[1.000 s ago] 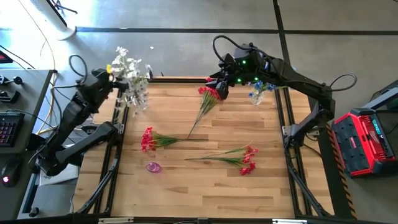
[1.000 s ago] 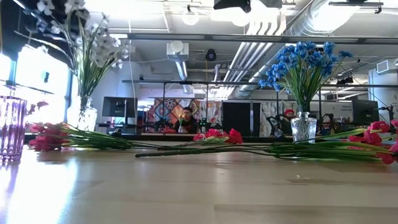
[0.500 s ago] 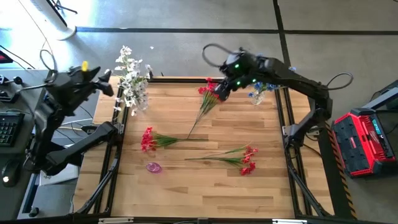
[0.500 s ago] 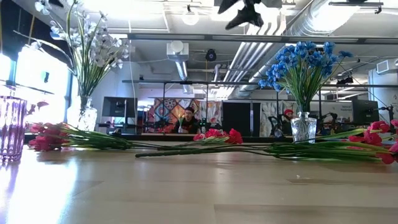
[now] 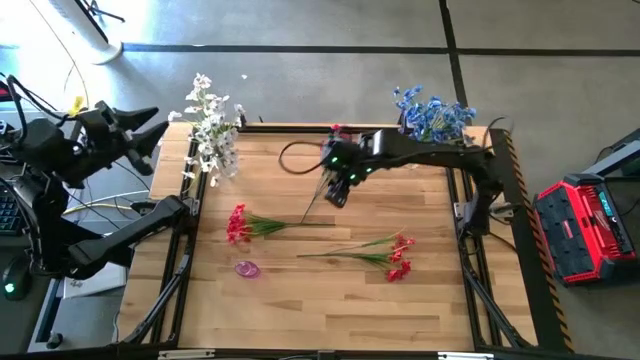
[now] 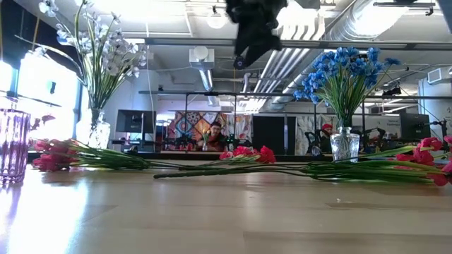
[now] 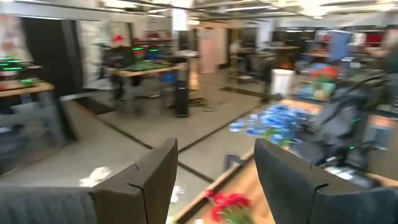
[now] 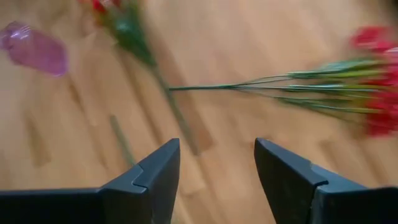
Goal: Sort flowers into vase by color
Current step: Put the top red flowers into the purple vase
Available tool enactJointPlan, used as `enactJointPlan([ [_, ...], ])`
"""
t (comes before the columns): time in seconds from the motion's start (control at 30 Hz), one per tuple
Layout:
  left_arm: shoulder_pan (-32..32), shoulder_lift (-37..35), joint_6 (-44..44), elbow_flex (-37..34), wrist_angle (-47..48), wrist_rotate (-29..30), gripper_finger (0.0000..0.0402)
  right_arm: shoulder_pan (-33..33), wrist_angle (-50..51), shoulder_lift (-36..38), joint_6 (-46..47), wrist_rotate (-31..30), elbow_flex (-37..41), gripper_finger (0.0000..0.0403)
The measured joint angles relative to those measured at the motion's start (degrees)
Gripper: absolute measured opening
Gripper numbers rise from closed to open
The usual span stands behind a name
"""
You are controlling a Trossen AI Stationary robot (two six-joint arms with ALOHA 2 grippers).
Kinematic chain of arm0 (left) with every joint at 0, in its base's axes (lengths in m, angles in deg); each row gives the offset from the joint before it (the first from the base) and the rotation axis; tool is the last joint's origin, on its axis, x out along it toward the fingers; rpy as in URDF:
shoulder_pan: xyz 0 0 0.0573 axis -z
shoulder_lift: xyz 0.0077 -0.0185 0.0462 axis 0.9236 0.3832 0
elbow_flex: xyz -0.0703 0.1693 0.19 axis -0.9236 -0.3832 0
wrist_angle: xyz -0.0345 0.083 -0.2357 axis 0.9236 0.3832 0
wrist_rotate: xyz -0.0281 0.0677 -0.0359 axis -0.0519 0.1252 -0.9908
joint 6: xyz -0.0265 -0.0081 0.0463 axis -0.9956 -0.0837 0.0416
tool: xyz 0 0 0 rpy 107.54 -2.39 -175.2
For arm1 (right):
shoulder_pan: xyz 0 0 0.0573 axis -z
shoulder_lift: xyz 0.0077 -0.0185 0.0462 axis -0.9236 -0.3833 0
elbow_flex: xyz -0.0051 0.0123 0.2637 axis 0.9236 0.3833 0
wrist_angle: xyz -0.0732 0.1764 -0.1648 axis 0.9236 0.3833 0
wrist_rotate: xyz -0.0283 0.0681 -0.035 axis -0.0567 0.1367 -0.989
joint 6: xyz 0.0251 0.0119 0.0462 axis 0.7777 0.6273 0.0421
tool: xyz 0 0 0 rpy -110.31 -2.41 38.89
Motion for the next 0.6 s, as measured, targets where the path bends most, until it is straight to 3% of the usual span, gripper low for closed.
enactJointPlan([
  [0.17, 0.0, 0.0, -0.9, 0.0, 1.3, -8.1, 0.0186, -2.6, -4.0, -5.0, 1.5, 4.7, 0.0, 0.0179],
  [0.4, 0.0, 0.8, -0.1, -0.8, 2.0, -17.8, 0.0172, -4.6, -4.6, -10.5, 7.0, 3.6, 0.0, 0.0166],
  [0.6, 0.0, 1.6, 0.3, -6.3, 2.4, -20.5, 0.0170, -4.4, -15.0, -15.6, 14.6, 5.3, 0.0, 0.0160],
])
